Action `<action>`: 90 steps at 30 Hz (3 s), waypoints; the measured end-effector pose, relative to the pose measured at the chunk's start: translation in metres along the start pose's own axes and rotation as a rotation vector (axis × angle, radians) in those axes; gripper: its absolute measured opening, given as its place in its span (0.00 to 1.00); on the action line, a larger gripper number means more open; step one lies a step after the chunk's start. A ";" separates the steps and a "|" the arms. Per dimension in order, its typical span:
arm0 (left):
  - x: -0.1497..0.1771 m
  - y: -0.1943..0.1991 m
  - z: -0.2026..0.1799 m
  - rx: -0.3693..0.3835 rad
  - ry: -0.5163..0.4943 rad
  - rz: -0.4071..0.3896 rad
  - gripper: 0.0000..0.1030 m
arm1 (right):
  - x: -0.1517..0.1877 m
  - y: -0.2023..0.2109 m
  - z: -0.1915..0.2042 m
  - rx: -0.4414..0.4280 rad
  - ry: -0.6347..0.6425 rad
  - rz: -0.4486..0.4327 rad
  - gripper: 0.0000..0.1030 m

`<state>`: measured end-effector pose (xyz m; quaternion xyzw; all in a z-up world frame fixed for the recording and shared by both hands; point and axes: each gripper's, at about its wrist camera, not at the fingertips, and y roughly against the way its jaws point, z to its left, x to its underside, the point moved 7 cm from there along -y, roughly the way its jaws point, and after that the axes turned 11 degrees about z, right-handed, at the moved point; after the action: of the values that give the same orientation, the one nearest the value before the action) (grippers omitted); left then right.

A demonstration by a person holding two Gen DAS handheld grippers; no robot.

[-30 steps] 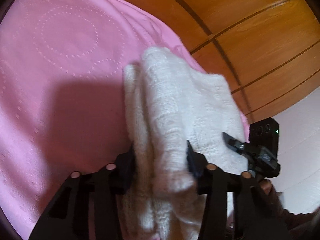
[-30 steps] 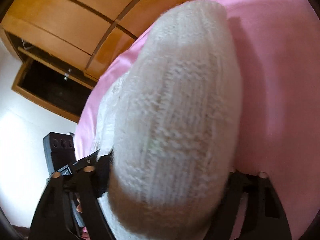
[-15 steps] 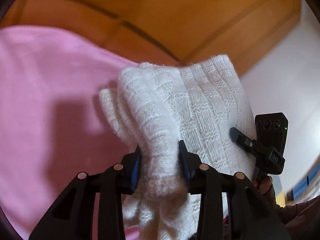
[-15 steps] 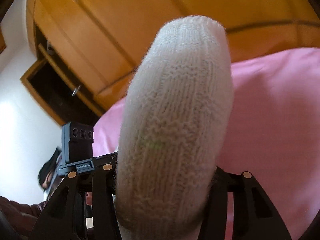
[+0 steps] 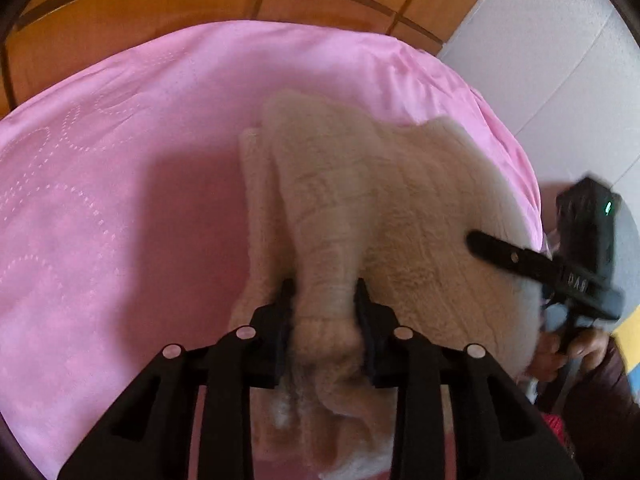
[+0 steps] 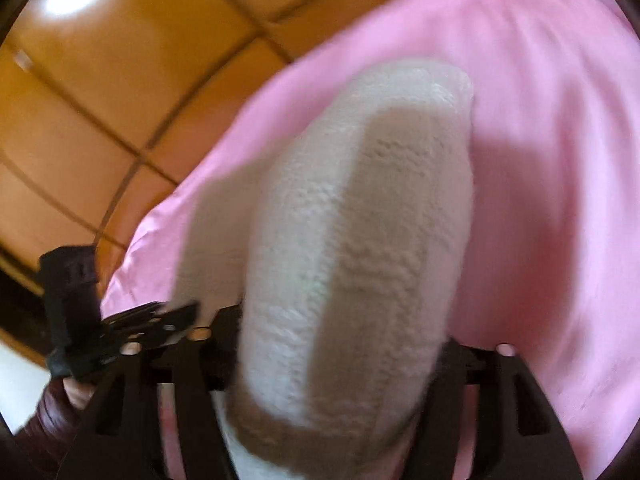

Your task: Fold small clothes

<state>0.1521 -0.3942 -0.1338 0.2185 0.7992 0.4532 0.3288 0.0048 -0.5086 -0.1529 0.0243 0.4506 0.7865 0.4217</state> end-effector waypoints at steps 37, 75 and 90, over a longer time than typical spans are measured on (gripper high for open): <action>0.042 0.113 -0.006 -0.317 0.151 -0.377 0.91 | 0.049 0.071 0.082 0.524 0.121 -0.229 0.82; 0.118 0.153 -0.022 -0.490 0.157 -0.467 0.98 | 0.119 0.102 0.106 0.674 0.031 -0.398 0.96; 0.118 0.149 -0.025 -0.494 0.163 -0.452 0.98 | 0.119 0.100 0.105 0.670 0.033 -0.406 0.96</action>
<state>0.0607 -0.2586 -0.0343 -0.0875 0.7172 0.5648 0.3988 -0.0915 -0.3788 -0.0587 0.0585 0.6846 0.4969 0.5301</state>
